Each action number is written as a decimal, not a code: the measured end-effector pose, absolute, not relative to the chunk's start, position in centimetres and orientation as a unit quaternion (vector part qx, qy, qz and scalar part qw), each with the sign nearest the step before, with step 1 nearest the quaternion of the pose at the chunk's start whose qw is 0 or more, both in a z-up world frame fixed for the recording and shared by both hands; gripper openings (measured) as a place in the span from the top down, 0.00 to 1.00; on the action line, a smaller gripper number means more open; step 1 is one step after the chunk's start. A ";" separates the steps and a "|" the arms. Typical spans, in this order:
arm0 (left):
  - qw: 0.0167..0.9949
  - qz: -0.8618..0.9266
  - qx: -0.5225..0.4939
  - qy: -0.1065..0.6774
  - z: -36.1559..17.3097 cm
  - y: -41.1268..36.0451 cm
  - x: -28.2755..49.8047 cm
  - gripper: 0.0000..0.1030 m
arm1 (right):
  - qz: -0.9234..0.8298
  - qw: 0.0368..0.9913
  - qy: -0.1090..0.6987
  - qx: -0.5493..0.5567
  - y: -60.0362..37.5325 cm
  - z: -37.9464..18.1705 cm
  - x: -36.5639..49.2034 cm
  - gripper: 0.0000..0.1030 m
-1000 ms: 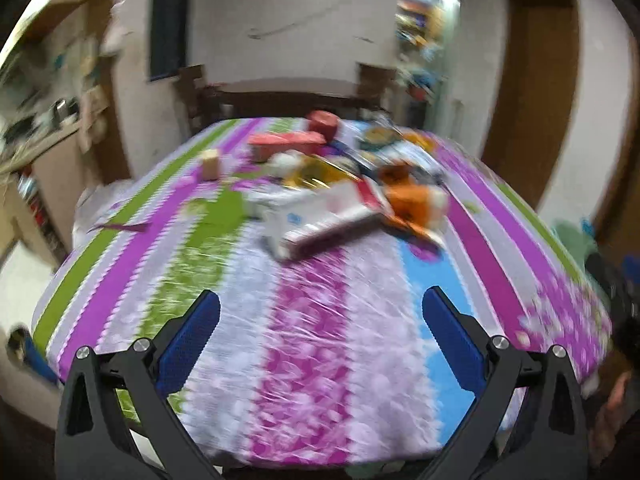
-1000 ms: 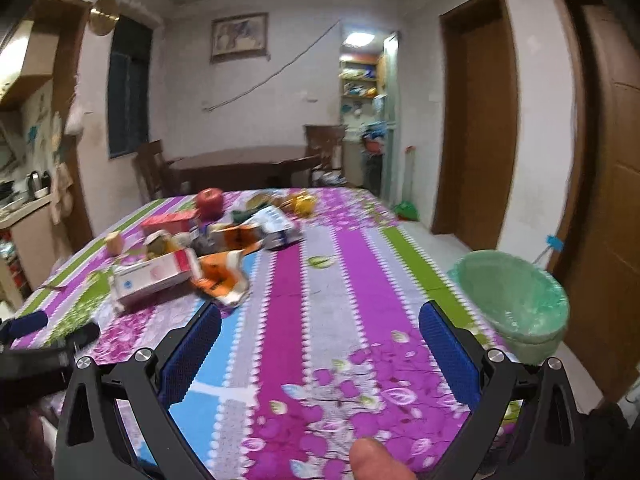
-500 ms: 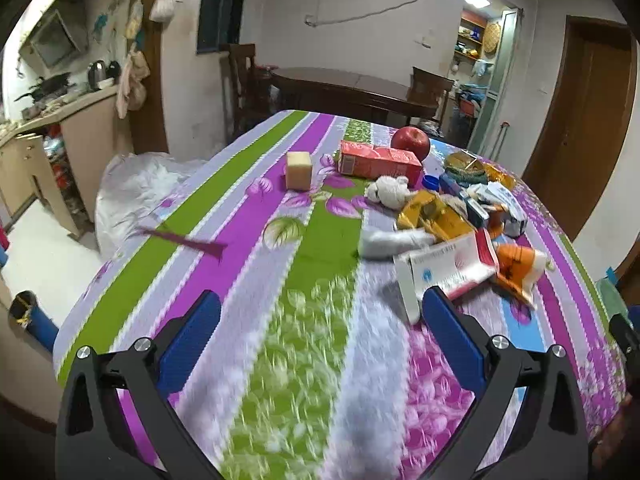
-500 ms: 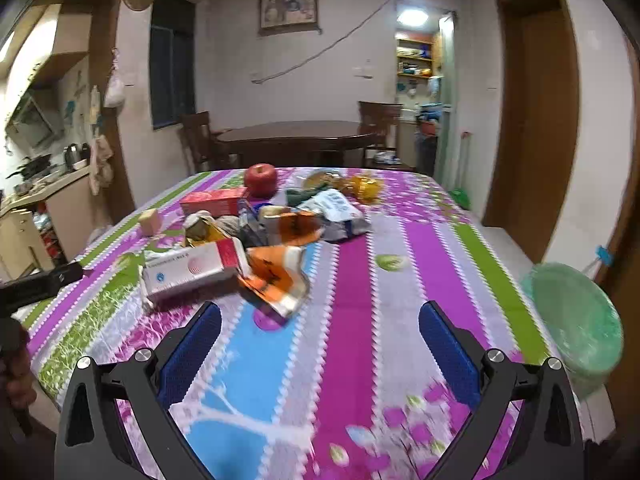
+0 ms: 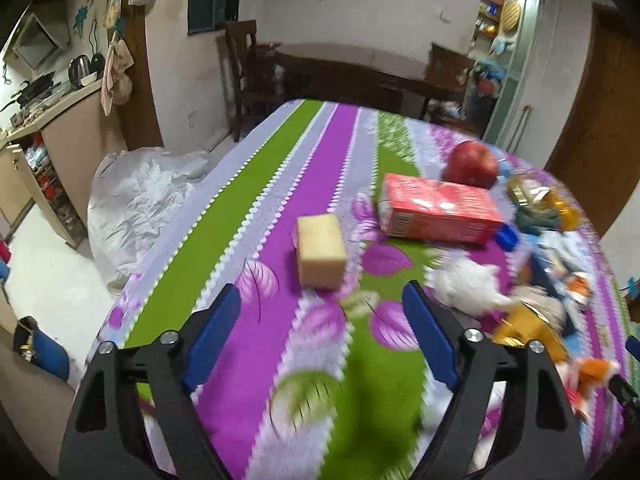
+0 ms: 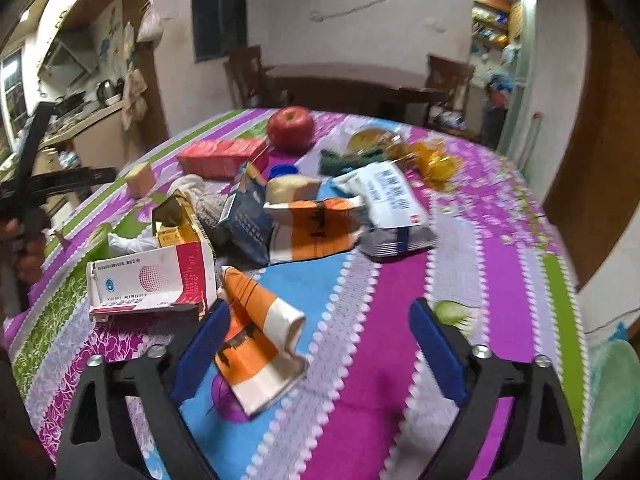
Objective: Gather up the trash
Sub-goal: 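Grasp the yellow sponge with the left tool while the right tool grasps the orange-white wrapper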
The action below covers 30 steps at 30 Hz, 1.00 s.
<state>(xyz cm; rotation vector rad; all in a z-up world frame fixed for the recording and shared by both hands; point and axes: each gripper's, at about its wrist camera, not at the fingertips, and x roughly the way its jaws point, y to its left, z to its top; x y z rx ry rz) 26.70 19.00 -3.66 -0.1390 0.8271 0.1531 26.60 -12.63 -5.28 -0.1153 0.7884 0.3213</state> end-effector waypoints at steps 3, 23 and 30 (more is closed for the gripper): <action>0.902 0.077 -0.068 0.420 -4.8 19.4 28.6 0.29 | 0.183 0.898 0.397 -0.056 -12.2 -6.0 28.0 0.28; 0.900 0.067 -0.066 0.425 -6.5 19.3 29.7 0.72 | 0.240 0.862 0.446 -0.014 -12.1 -8.6 27.3 0.82; 0.916 0.124 -0.028 0.381 -4.5 18.5 26.9 0.72 | 0.237 0.865 0.442 0.009 -12.8 -8.1 25.5 0.89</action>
